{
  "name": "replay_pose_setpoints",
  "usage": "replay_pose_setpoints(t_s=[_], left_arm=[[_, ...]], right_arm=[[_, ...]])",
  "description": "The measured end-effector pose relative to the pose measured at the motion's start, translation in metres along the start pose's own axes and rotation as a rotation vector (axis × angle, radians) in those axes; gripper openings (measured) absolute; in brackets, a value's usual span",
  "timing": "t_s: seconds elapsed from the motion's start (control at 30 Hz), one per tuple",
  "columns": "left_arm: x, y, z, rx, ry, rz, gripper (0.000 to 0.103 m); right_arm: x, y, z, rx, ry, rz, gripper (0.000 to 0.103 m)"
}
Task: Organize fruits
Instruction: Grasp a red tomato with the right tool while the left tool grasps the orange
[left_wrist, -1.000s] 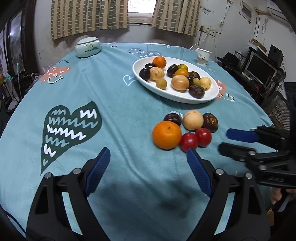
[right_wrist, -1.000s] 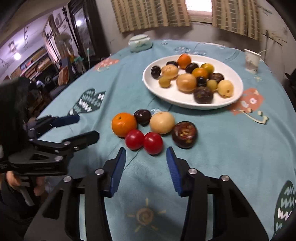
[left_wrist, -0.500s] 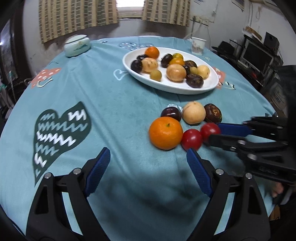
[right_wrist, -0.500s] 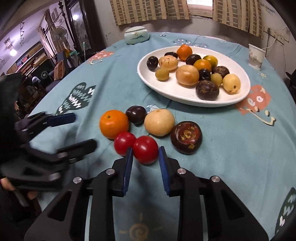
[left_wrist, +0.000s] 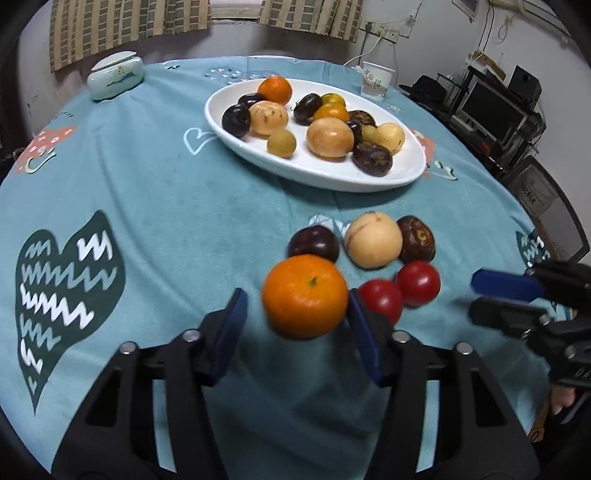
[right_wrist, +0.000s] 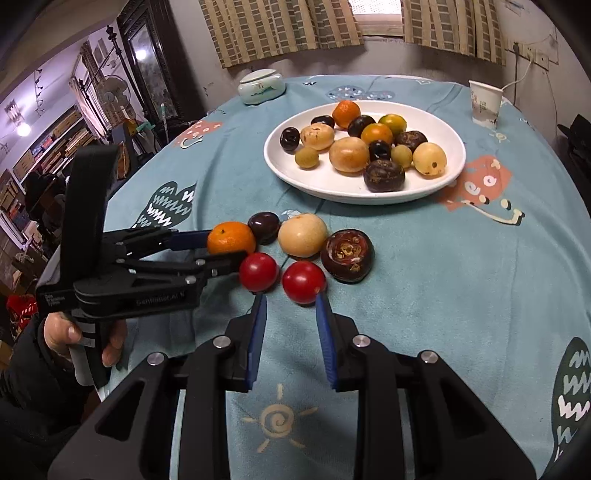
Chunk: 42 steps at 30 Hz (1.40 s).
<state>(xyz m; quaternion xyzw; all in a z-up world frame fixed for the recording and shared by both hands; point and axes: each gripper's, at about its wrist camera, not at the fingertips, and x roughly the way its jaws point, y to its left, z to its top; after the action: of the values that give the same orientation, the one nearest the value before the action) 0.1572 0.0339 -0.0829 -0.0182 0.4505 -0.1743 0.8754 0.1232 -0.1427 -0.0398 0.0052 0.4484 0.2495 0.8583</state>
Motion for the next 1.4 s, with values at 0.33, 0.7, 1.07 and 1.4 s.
replay_pose_setpoints(t_s=[0.33,0.7,1.07,1.4], left_arm=[[0.001,-0.004,0.002,0.009,-0.006,-0.008,0.045],[0.001,-0.001,0.001,-0.01,-0.005,-0.022,0.045],[0.0,0.002,0.0,-0.028,-0.006,-0.04,0.045],[-0.004,0.008,-0.002,-0.052,-0.019,-0.033,0.044]], right_arm=[[0.037,0.0,0.01,-0.004,0.063,-0.004,0.028],[0.06,-0.001,0.023,-0.03,0.056,-0.046,0.029],[0.063,0.001,0.028,-0.067,0.062,-0.083,0.03],[0.071,0.005,0.042,-0.103,0.046,-0.09,0.033]])
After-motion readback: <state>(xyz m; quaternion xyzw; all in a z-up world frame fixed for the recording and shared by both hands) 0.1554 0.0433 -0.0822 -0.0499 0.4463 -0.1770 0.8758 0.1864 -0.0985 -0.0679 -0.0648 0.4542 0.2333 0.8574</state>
